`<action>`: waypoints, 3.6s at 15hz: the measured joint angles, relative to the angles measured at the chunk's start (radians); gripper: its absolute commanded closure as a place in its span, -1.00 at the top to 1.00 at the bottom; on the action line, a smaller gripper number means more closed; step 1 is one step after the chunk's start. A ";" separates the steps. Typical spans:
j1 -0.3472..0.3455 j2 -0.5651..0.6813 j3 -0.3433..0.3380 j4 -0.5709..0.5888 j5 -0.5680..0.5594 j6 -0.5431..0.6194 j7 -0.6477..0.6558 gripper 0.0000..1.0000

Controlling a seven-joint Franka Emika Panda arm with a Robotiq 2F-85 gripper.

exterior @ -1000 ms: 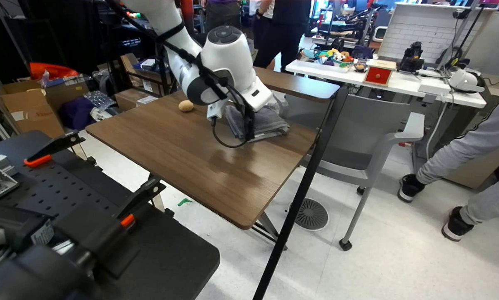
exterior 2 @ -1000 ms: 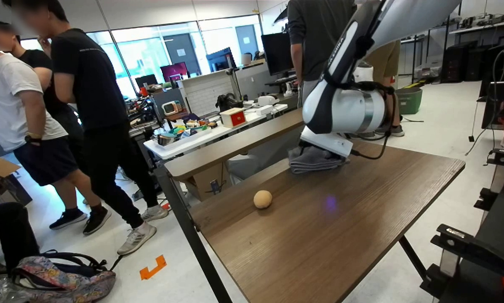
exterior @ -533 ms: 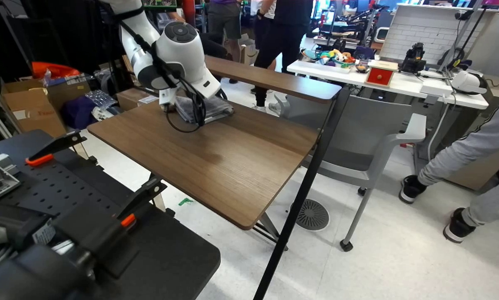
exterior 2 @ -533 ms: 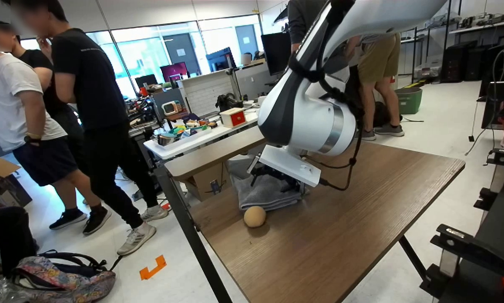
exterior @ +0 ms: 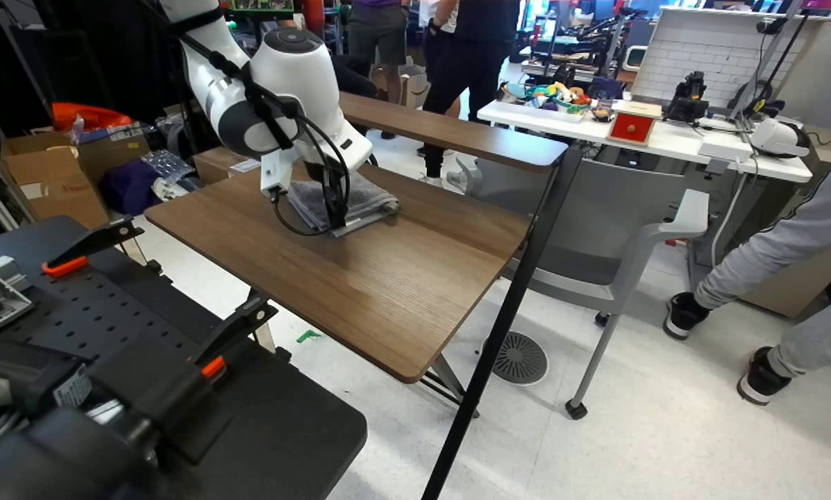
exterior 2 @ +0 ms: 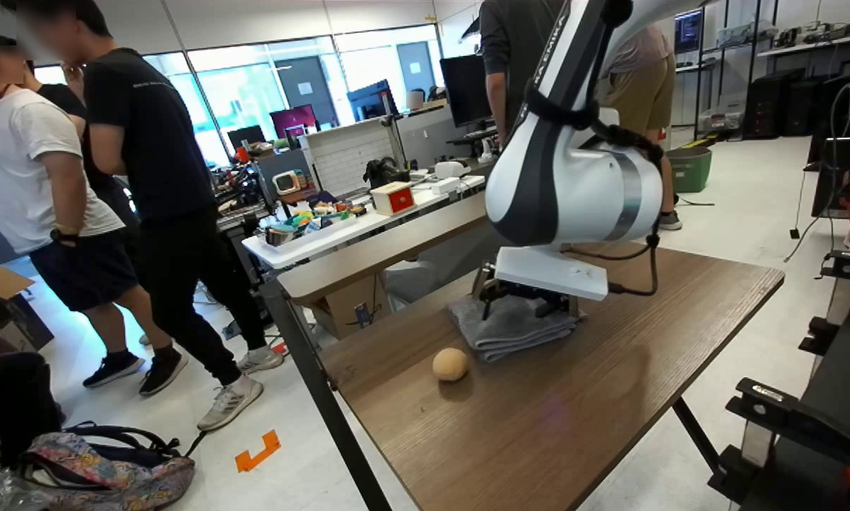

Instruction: Use the grey towel to wipe the table

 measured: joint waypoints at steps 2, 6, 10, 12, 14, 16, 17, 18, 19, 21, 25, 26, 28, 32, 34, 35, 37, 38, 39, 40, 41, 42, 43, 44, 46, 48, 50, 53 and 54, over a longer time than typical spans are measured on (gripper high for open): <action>0.056 -0.071 -0.082 -0.100 0.000 -0.043 0.004 1.00; 0.182 -0.171 -0.245 -0.246 -0.005 -0.143 0.050 1.00; 0.293 -0.165 -0.424 -0.300 -0.019 -0.222 0.182 1.00; 0.314 -0.150 -0.485 -0.307 -0.028 -0.267 0.249 1.00; 0.319 -0.148 -0.523 -0.307 -0.055 -0.309 0.312 1.00; 0.318 -0.145 -0.551 -0.307 -0.085 -0.337 0.372 1.00; 0.317 -0.141 -0.566 -0.307 -0.102 -0.341 0.405 1.00; 0.316 -0.136 -0.578 -0.306 -0.113 -0.342 0.430 1.00; 0.311 -0.134 -0.585 -0.306 -0.125 -0.342 0.452 1.00; 0.301 -0.134 -0.581 -0.304 -0.147 -0.342 0.464 1.00; 0.253 -0.159 -0.469 -0.299 -0.164 -0.299 0.392 1.00; 0.241 -0.167 -0.421 -0.300 -0.163 -0.285 0.375 1.00; 0.228 -0.177 -0.320 -0.300 -0.157 -0.261 0.348 1.00; 0.201 -0.179 -0.118 -0.297 -0.133 -0.232 0.267 1.00; 0.170 -0.169 -0.020 -0.288 -0.106 -0.232 0.197 1.00; 0.148 -0.160 0.027 -0.279 -0.088 -0.234 0.153 1.00; 0.110 -0.140 0.085 -0.255 -0.056 -0.252 0.081 1.00; 0.097 -0.134 0.093 -0.241 -0.046 -0.266 0.061 1.00; 0.089 -0.130 0.092 -0.228 -0.037 -0.286 0.051 1.00; 0.083 -0.127 0.081 -0.213 -0.034 -0.298 0.049 1.00; 0.081 -0.126 0.061 -0.199 -0.031 -0.300 0.049 1.00; 0.080 -0.125 0.033 -0.186 -0.027 -0.301 0.049 1.00; 0.079 -0.125 -0.001 -0.175 -0.024 -0.301 0.051 1.00; 0.079 -0.125 -0.041 -0.164 -0.023 -0.301 0.054 1.00; 0.082 -0.125 -0.126 -0.150 -0.023 -0.299 0.065 1.00; 0.084 -0.117 -0.207 -0.137 -0.024 -0.297 0.080 1.00; 0.084 -0.099 -0.269 -0.113 -0.024 -0.296 0.100 1.00; 0.080 -0.065 -0.305 -0.056 -0.024 -0.287 0.112 1.00; 0.078 -0.049 -0.306 -0.029 -0.024 -0.270 0.113 1.00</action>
